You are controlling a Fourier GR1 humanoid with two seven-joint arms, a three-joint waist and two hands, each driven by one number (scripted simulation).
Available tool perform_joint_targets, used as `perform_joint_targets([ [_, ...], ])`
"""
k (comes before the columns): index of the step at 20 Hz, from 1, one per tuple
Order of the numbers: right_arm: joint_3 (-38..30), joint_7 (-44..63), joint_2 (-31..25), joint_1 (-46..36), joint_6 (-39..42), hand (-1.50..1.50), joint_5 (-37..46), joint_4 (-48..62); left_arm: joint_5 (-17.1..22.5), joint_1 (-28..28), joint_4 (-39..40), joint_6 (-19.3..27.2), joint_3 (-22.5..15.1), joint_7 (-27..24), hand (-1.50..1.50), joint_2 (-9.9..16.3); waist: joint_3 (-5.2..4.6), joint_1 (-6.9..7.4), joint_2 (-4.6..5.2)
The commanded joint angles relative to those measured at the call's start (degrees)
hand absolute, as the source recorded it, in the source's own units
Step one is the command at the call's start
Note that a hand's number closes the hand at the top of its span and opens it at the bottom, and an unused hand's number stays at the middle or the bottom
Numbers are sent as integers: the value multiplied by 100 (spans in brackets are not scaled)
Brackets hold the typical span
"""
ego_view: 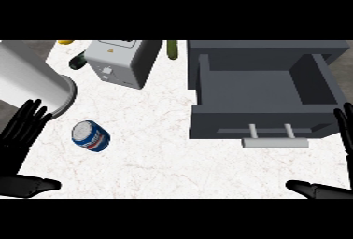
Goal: Pick up the can, place it into the drawer and close the drawer
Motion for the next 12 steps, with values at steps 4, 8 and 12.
perform_joint_targets([
  [4, -143, -289, 39, 140, 178, -150, 32, 149, -826, 149, 580, 131, -240, -686, -150, -351, 0, 8, -1],
  [8, -229, -264, 142, 712, 333, -150, -151, -440, -1108, 8, 1302, 197, -159, -1373, -150, -342, 0, -12, -3],
  [12, -552, 565, -249, -202, 193, -150, -366, -363, -1479, -545, 2033, 618, -218, -1534, -150, -407, -1, -3, 4],
])
